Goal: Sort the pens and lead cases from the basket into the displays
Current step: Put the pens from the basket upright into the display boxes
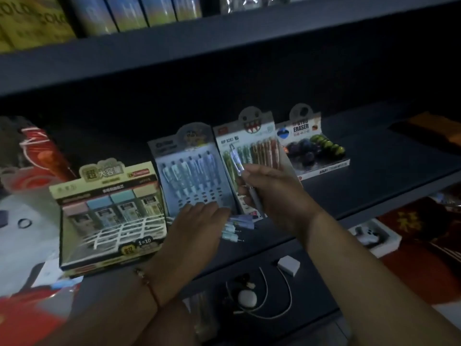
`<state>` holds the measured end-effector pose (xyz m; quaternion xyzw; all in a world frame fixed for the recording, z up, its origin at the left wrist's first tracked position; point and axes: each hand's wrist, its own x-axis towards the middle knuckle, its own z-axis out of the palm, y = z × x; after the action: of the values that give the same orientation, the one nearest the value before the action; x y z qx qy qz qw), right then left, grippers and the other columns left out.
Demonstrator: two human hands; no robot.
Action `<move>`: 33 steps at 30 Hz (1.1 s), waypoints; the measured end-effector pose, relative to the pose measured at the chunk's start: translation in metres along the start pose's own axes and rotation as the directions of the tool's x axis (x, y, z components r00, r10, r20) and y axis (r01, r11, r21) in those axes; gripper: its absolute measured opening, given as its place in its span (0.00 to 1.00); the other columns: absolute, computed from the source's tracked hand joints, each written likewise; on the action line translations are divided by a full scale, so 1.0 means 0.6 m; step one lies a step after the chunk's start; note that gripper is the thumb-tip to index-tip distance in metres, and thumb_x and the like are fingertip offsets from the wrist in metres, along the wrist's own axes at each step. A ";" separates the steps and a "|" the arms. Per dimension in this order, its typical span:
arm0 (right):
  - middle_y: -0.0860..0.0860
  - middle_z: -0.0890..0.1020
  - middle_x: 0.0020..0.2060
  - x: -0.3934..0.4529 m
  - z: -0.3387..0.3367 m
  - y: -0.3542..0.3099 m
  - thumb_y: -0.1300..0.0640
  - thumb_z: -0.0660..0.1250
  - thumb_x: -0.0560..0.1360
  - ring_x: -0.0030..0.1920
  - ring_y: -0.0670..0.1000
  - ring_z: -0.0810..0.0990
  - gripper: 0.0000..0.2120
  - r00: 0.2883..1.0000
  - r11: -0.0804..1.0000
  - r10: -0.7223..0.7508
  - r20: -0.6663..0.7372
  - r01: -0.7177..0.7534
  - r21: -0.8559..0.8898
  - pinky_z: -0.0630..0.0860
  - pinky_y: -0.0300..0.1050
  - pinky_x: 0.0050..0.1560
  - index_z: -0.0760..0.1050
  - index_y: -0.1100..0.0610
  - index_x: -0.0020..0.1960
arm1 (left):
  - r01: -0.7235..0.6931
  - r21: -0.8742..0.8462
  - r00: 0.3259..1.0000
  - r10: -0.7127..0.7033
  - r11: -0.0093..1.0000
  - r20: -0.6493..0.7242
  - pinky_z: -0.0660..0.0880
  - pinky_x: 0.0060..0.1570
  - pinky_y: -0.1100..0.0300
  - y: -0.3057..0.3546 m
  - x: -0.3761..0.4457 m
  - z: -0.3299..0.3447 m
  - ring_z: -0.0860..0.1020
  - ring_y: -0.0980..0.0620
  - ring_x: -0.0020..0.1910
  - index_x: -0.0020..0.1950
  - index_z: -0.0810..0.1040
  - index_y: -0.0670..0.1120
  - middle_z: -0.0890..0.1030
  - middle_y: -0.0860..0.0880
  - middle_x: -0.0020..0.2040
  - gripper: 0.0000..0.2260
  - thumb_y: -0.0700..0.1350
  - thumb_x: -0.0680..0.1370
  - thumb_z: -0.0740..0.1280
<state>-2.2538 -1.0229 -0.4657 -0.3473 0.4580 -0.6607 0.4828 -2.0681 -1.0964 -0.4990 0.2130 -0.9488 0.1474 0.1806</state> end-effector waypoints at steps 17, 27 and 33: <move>0.53 0.83 0.43 0.025 0.097 0.025 0.59 0.70 0.78 0.45 0.43 0.83 0.03 0.942 0.884 -0.329 -0.060 0.285 -0.371 0.77 0.33 0.45 0.77 0.57 0.46 | 0.225 0.015 0.970 -0.225 0.974 0.089 0.77 0.42 0.54 -0.089 -0.098 -0.019 0.81 0.47 0.41 0.55 0.82 0.49 0.82 0.49 0.44 0.30 0.38 0.53 0.81; 0.53 0.78 0.33 0.063 0.141 0.065 0.55 0.69 0.79 0.35 0.57 0.76 0.08 0.882 0.680 -0.469 -0.053 0.322 -0.658 0.73 0.49 0.34 0.78 0.57 0.43 | 0.166 -0.156 0.980 -0.180 0.974 -0.082 0.76 0.46 0.51 -0.102 -0.091 -0.026 0.79 0.45 0.45 0.56 0.81 0.47 0.80 0.50 0.46 0.26 0.35 0.59 0.75; 0.46 0.83 0.35 0.128 0.143 0.088 0.57 0.70 0.78 0.38 0.45 0.81 0.05 0.868 0.713 -0.483 -0.118 0.311 -0.629 0.78 0.43 0.41 0.80 0.55 0.44 | 0.209 -0.130 0.977 -0.213 0.969 -0.021 0.76 0.43 0.51 -0.141 -0.107 0.003 0.80 0.46 0.43 0.57 0.81 0.50 0.81 0.50 0.46 0.32 0.38 0.53 0.79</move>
<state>-2.1819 -1.1257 -0.4850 -0.4757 0.6161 -0.6148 0.1271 -1.9760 -1.1477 -0.5094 0.2983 -0.9249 0.0705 0.2248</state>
